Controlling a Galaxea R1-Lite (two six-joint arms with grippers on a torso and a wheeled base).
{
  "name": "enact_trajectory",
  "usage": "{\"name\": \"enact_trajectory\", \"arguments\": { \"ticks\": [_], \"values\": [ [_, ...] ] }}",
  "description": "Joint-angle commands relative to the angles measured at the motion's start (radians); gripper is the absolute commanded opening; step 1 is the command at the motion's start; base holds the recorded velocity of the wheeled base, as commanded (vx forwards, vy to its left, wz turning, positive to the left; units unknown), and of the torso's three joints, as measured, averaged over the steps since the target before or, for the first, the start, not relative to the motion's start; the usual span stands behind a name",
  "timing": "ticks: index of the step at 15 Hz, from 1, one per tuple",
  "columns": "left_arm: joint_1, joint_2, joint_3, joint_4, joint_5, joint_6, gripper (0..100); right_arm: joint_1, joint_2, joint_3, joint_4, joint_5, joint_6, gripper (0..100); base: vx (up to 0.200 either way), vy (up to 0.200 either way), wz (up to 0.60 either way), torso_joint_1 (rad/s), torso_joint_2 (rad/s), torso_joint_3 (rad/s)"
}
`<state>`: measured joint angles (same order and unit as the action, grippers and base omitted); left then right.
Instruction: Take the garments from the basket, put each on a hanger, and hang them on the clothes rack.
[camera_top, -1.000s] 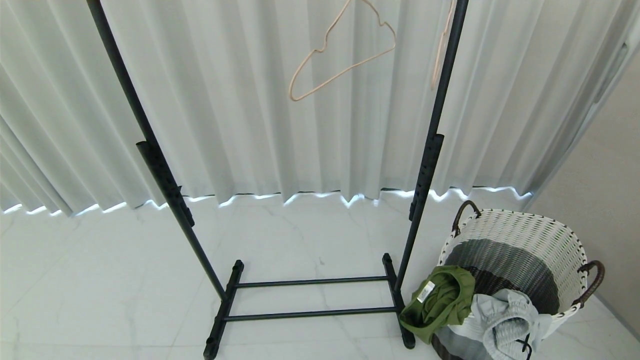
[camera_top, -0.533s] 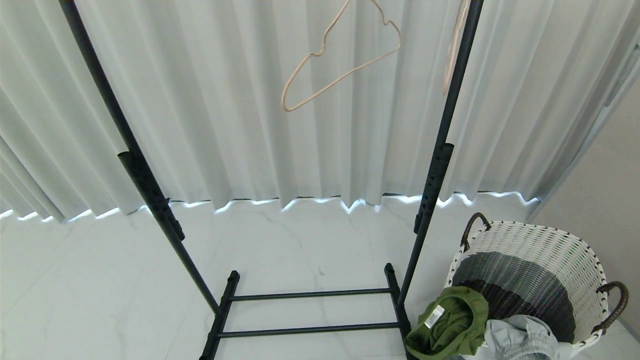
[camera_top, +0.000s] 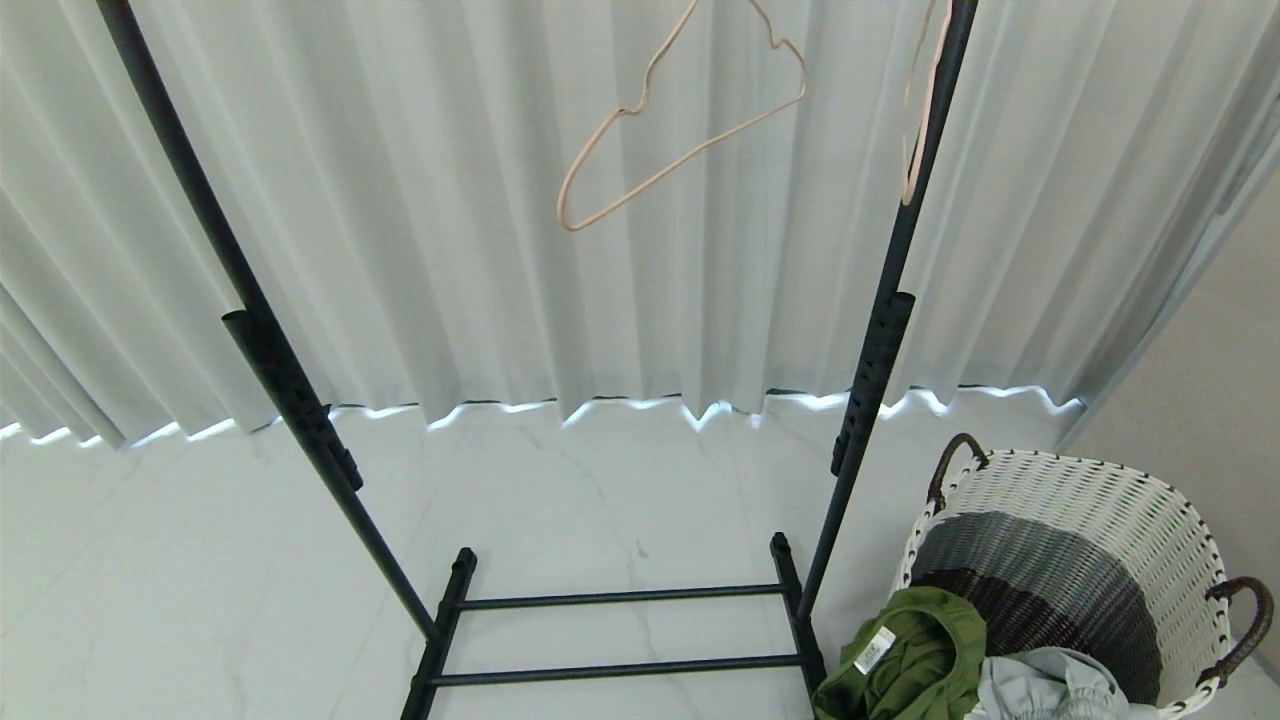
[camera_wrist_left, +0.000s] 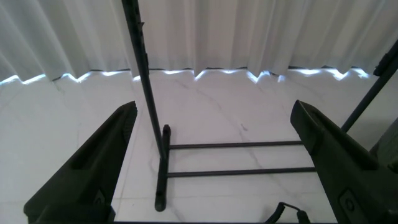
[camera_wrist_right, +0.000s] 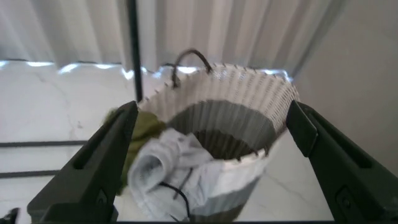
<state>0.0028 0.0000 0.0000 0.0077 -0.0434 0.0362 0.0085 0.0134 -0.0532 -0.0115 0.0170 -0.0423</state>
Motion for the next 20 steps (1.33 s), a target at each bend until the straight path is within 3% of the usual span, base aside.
{"name": "enact_trajectory", "arguments": {
  "ticks": [1, 2, 5, 8, 10, 11, 12, 14, 18, 20],
  "values": [
    [0.0, 0.0, 0.0, 0.0, 0.0, 0.001, 100, 0.059, 0.142, -0.155, 0.031, 0.034, 0.002, 100, 0.0, 0.0, 0.0, 0.0, 0.0, 0.0],
    [0.0, 0.002, 0.0, 0.0, 0.0, 0.001, 100, 0.11, 0.278, -0.203, 0.056, 0.034, -0.042, 100, 0.0, 0.0, 0.0, 0.0, 0.0, 0.0],
    [-0.001, 0.0, 0.0, 0.0, 0.0, -0.001, 100, 0.116, 0.635, -0.201, 0.071, 0.032, -0.272, 100, 0.0, 0.0, 0.0, 0.0, 0.0, 0.0],
    [0.0, 0.0, 0.0, 0.0, 0.0, -0.001, 100, 0.116, 0.909, -0.137, 0.03, 0.031, -0.438, 100, 0.0, 0.0, 0.0, 0.0, 0.0, 0.0],
    [0.0, 0.0, 0.0, 0.0, 0.0, -0.001, 100, 0.116, 1.005, -0.071, -0.044, 0.029, -0.518, 100, 0.0, 0.0, 0.0, 0.0, 0.0, 0.0],
    [0.0, 0.0, 0.0, 0.0, 0.0, -0.001, 100, 0.116, 1.005, -0.071, -0.044, 0.029, -0.518, 100, 0.0, 0.0, 0.0, 0.0, 0.0, 0.0],
    [0.0, 0.0, 0.0, 0.0, 0.0, -0.001, 100, 0.116, 1.093, -0.004, -0.142, 0.029, -0.556, 100, 0.0, 0.0, 0.0, 0.0, 0.0, 0.0],
    [0.0, 0.0, 0.0, 0.0, 0.0, -0.001, 100, 0.105, 1.185, 0.026, -0.226, 0.029, -0.55, 100, 0.0, 0.0, 0.0, 0.0, 0.0, 0.0],
    [-0.001, 0.0, 0.0, 0.0, 0.0, -0.001, 100, 0.048, 1.401, 0.033, -0.389, 0.024, -0.553, 100, 0.0, 0.0, 0.0, 0.0, 0.0, 0.0],
    [-0.001, 0.0, 0.0, 0.0, 0.0, -0.001, 100, 0.019, 1.505, 0.035, -0.525, 0.024, -0.556, 100, 0.0, 0.0, 0.0, 0.0, 0.0, 0.0]
  ]
}}
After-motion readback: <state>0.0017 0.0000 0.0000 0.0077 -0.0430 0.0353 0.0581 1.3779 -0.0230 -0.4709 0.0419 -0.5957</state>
